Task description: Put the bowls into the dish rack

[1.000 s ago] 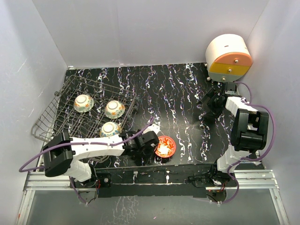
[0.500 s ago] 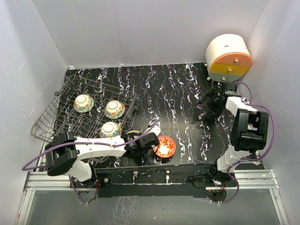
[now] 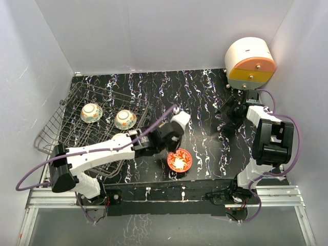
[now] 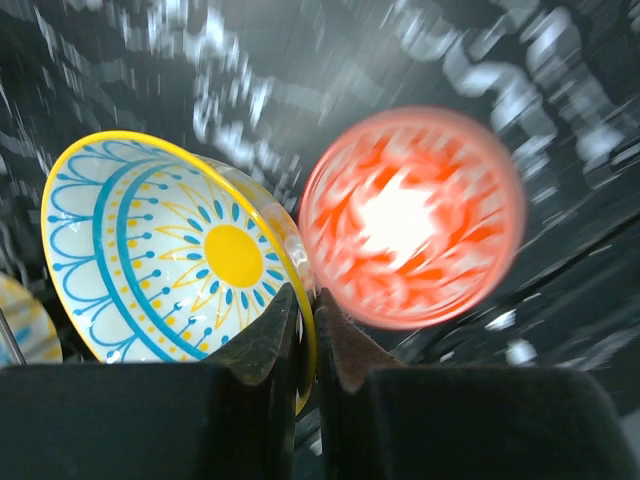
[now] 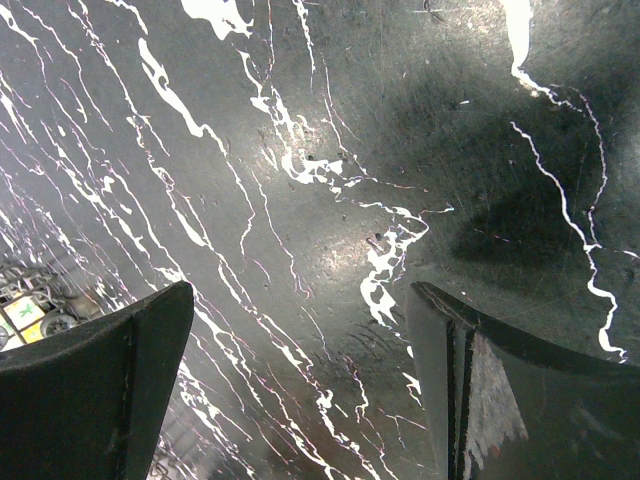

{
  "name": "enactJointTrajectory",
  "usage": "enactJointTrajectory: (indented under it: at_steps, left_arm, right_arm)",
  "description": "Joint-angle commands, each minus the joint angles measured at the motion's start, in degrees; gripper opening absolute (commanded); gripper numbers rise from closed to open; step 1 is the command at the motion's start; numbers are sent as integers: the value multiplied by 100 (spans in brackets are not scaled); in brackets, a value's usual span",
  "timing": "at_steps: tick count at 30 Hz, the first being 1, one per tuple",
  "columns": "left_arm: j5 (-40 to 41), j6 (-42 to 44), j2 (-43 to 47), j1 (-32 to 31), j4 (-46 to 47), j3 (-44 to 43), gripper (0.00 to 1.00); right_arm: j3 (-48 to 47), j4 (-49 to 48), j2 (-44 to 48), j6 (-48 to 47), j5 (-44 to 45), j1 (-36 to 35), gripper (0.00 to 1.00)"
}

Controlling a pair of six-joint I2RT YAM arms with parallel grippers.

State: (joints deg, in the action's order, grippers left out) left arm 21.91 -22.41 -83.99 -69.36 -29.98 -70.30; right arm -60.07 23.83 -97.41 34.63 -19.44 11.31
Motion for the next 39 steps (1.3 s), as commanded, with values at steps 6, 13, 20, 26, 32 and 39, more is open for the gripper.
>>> enactJointTrajectory:
  at_steps: [6, 13, 20, 26, 32, 39]
  left_arm:
    - [-639, -244, 1469, 2526, 892, -32, 0]
    - [-1918, -738, 2505, 5189, 1571, 695, 0]
    - [-3501, -1739, 2842, 7767, 2806, 2126, 0]
    - [-4267, -2590, 2629, 9130, 4124, 2948, 0]
    - [-4674, -3880, 1844, 9737, 6121, 3481, 0]
    - [-4752, -4530, 751, 10053, 7466, 3460, 0]
  right_arm:
    - [-120, -221, 323, 78, -122, -6, 90]
    - [-71, -302, 318, 112, -238, -21, 90]
    - [138, -488, 407, 231, -405, -117, 90]
    - [356, -597, 549, 224, -474, -142, 90]
    - [707, -916, 594, 328, -604, -163, 90]
    - [679, -1069, 370, 260, -678, -164, 90]
